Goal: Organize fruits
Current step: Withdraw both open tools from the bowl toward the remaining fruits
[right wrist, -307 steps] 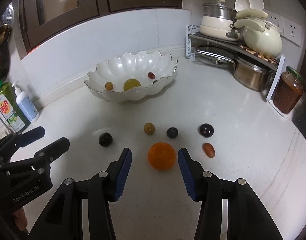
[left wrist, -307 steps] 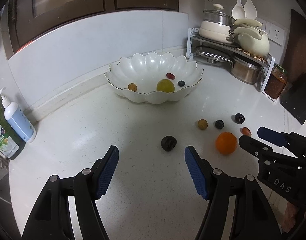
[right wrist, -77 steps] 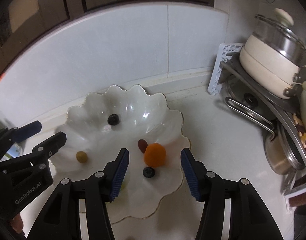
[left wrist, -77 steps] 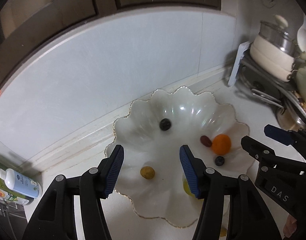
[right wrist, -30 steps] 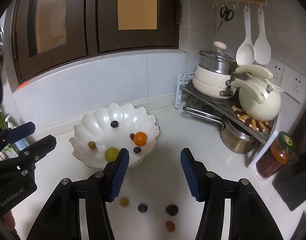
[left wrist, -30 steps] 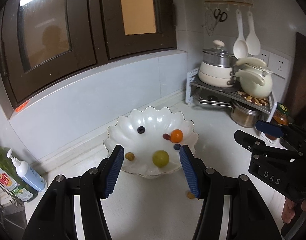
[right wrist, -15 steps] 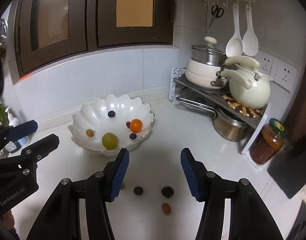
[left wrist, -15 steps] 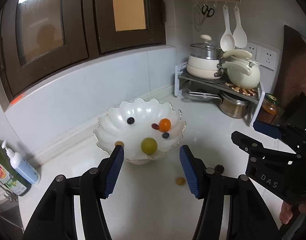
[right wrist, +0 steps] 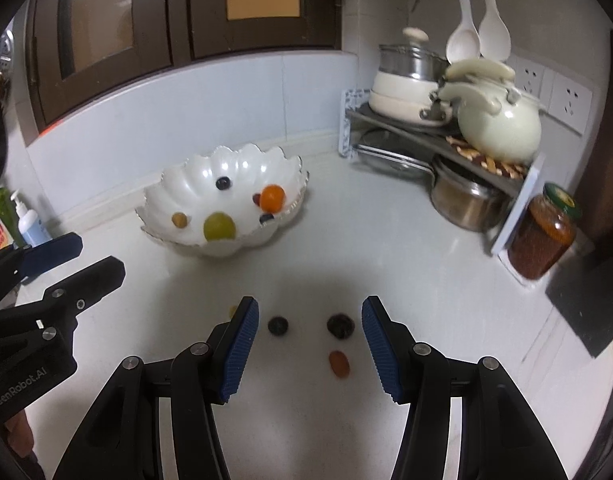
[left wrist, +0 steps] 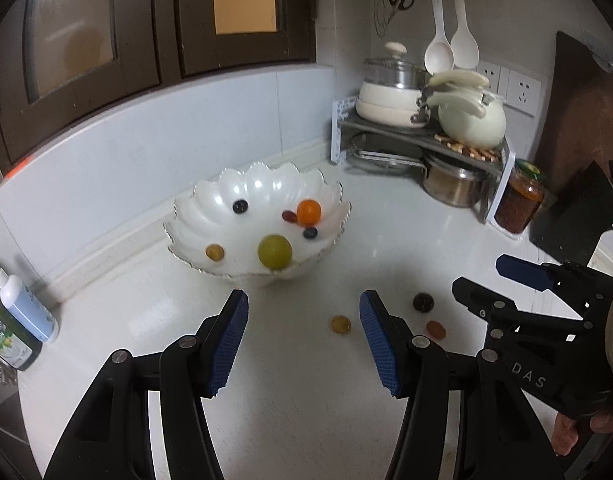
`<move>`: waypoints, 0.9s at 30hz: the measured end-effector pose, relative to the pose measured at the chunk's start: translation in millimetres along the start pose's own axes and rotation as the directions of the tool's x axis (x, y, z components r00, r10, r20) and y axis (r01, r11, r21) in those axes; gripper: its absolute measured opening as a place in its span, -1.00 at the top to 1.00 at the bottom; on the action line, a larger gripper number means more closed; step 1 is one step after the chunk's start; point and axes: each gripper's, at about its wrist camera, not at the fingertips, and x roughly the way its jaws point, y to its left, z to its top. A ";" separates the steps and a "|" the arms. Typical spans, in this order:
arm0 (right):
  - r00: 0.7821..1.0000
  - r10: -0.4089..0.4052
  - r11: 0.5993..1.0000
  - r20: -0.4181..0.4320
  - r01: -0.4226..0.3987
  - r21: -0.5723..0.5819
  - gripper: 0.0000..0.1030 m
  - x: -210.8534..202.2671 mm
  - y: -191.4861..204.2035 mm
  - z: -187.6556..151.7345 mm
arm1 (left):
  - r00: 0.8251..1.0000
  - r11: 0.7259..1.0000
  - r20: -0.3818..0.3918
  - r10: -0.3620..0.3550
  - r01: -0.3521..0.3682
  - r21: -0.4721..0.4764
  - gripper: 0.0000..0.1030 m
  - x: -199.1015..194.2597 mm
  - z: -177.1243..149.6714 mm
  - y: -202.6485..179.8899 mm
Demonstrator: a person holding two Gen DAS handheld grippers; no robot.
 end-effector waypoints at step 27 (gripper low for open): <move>0.995 -0.035 0.995 -0.088 0.043 0.092 -0.07 28.0 -14.4 -46.8 | 0.991 0.997 -0.112 -0.075 0.077 0.006 -0.10 45.8 -41.4 -10.5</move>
